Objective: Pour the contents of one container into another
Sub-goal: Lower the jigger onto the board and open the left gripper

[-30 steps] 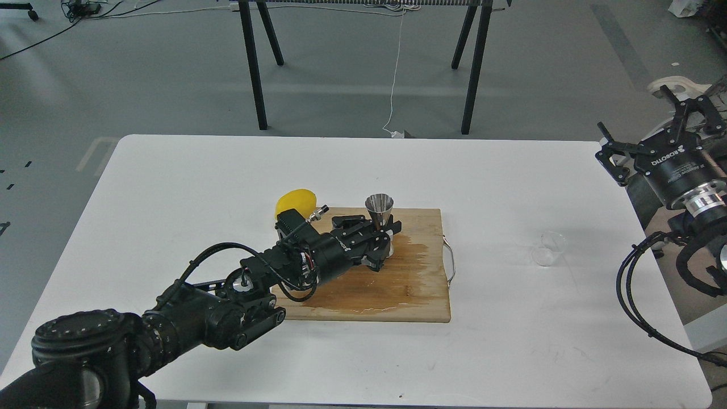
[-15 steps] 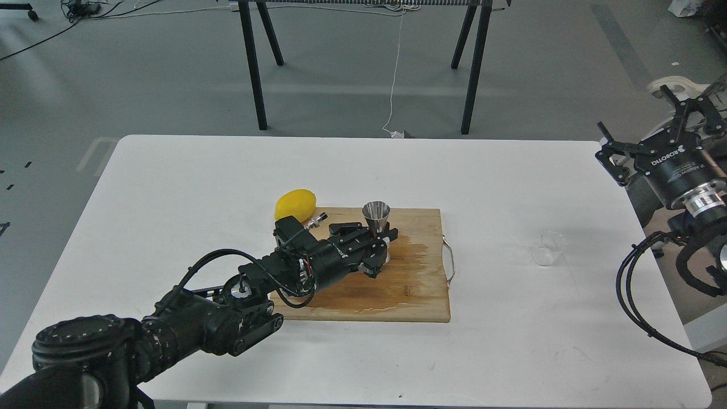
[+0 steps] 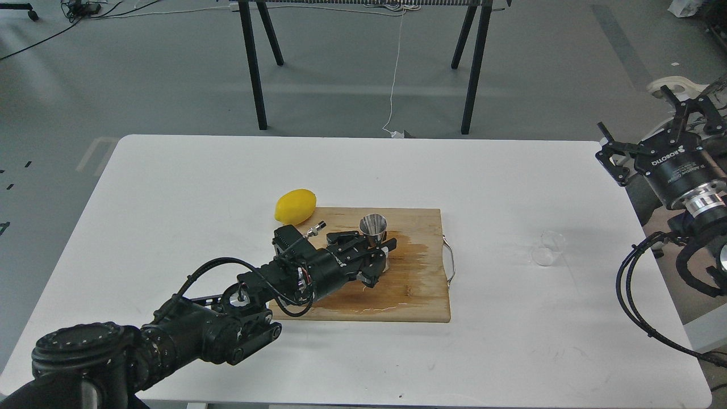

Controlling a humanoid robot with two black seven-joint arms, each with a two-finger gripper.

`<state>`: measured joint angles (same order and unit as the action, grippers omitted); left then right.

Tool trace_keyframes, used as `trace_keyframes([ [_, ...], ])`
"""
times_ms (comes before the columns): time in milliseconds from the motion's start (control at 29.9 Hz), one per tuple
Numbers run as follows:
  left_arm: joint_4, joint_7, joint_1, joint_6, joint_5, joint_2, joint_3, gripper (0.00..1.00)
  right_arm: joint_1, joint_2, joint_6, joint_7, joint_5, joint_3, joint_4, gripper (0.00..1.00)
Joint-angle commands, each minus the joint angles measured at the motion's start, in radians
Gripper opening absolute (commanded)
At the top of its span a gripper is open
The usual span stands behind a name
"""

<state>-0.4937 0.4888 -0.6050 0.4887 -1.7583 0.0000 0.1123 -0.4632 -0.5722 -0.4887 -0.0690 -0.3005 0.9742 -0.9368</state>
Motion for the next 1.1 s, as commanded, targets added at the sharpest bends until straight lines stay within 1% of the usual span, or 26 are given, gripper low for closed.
trace_keyframes([
  [0, 0.0, 0.0, 0.007, 0.0, -0.001, 0.0, -0.01, 0.3, 0.0, 0.0, 0.0, 0.0, 0.0, 0.001, 0.0, 0.99],
  [67, 0.0, 0.0, 0.007, 0.0, -0.001, 0.0, -0.01, 0.31, 0.0, 0.0, 0.0, 0.0, -0.002, 0.001, -0.002, 0.99],
  [134, -0.002, 0.0, 0.004, 0.0, -0.001, 0.0, -0.008, 0.34, 0.0, -0.002, 0.0, 0.0, -0.002, 0.001, -0.002, 0.99],
  [267, -0.009, 0.0, 0.001, 0.0, -0.001, 0.0, -0.01, 0.45, 0.0, 0.0, 0.0, -0.002, -0.002, 0.003, -0.002, 0.99],
  [368, -0.011, 0.0, -0.001, 0.0, -0.001, 0.0, -0.01, 0.54, 0.0, 0.0, 0.0, -0.002, -0.002, 0.006, -0.002, 0.99],
  [435, -0.012, 0.0, -0.001, 0.0, -0.001, 0.0, -0.01, 0.63, 0.0, 0.0, 0.0, -0.002, -0.002, 0.006, -0.004, 0.99],
  [501, -0.014, 0.0, -0.001, 0.0, -0.001, 0.0, -0.01, 0.76, 0.001, 0.0, 0.0, -0.002, -0.002, 0.006, -0.004, 0.99],
  [535, -0.016, 0.0, -0.001, 0.0, -0.001, 0.0, -0.01, 0.79, 0.0, 0.0, 0.0, -0.002, -0.002, 0.008, -0.004, 0.99],
  [702, -0.016, 0.0, -0.001, 0.0, -0.001, 0.0, -0.008, 0.81, 0.002, 0.0, 0.0, -0.002, -0.002, 0.009, -0.004, 0.99],
  [903, -0.017, 0.0, 0.004, 0.0, 0.0, 0.0, -0.008, 0.87, 0.008, 0.0, 0.0, -0.002, -0.003, 0.011, -0.005, 0.99],
  [1070, -0.028, 0.0, 0.019, 0.0, 0.0, 0.0, -0.006, 0.87, 0.015, 0.0, 0.0, -0.002, -0.003, 0.012, -0.007, 0.99],
])
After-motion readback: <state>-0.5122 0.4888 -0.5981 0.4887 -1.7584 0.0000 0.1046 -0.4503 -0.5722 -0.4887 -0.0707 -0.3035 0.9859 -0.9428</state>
